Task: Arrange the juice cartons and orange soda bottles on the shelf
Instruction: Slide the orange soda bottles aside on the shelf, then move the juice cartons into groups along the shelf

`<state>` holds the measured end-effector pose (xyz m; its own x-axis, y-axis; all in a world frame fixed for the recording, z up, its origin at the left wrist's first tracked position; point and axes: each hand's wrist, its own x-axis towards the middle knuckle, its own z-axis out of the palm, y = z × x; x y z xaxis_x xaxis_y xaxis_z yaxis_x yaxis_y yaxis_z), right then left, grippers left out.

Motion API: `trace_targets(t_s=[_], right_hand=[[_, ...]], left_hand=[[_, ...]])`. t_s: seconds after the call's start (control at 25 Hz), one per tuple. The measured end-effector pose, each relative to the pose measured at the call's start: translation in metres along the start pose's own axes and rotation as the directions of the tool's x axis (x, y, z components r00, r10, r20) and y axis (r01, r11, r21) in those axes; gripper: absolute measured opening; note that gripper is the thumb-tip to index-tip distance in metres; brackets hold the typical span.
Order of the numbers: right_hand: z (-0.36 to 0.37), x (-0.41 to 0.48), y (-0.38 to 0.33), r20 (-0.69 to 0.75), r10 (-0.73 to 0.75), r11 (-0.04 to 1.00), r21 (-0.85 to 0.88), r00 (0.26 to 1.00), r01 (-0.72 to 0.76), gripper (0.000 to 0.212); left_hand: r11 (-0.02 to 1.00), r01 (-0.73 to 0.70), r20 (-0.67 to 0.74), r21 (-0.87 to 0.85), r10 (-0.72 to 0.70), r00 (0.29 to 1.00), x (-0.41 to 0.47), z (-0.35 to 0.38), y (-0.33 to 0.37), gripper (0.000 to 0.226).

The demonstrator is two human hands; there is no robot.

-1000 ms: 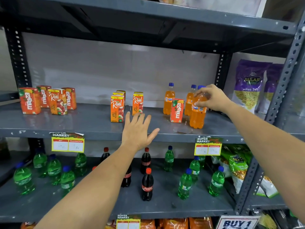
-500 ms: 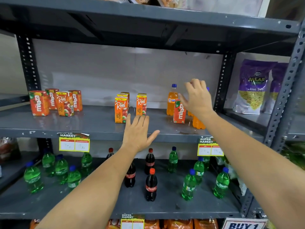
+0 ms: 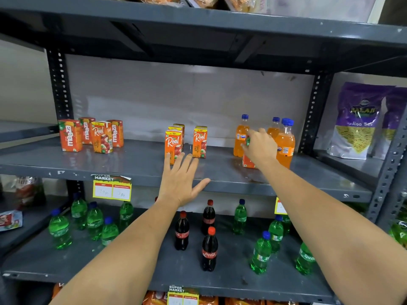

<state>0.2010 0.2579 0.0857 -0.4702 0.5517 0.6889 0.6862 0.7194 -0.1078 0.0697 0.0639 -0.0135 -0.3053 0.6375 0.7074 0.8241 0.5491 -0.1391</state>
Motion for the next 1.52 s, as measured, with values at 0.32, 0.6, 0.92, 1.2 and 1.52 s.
trace_targets(t_s=[0.32,0.6,0.92,1.2,1.52], right_hand=[[0.006,0.009,-0.003,-0.033,0.106,0.99,0.1,0.994,-0.102,0.026],[-0.011,-0.003,-0.026,-0.073,0.147,0.974,0.185,0.986,-0.132,0.027],[-0.033,-0.025,-0.132,-0.159,0.184,0.958,0.25,0.97,-0.141,0.021],[-0.055,-0.033,-0.216,-0.216,0.179,0.969,0.208,0.96,-0.134,0.027],[-0.037,-0.023,-0.327,-0.167,0.141,0.961,0.258,0.976,-0.094,0.019]], left_hand=[[1.0,-0.009,-0.017,0.021,0.009,1.0,0.001,-0.003,0.002,0.076],[0.999,-0.001,-0.028,0.053,0.002,1.0,-0.01,-0.016,-0.044,0.071],[0.997,0.07,-0.069,0.043,-0.067,0.995,-0.039,-0.022,-0.18,0.068],[0.999,0.044,-0.167,-0.012,-0.046,0.985,-0.052,-0.022,-0.299,0.062],[0.999,0.011,-0.076,-0.034,-0.013,0.997,-0.063,-0.006,-0.339,0.066]])
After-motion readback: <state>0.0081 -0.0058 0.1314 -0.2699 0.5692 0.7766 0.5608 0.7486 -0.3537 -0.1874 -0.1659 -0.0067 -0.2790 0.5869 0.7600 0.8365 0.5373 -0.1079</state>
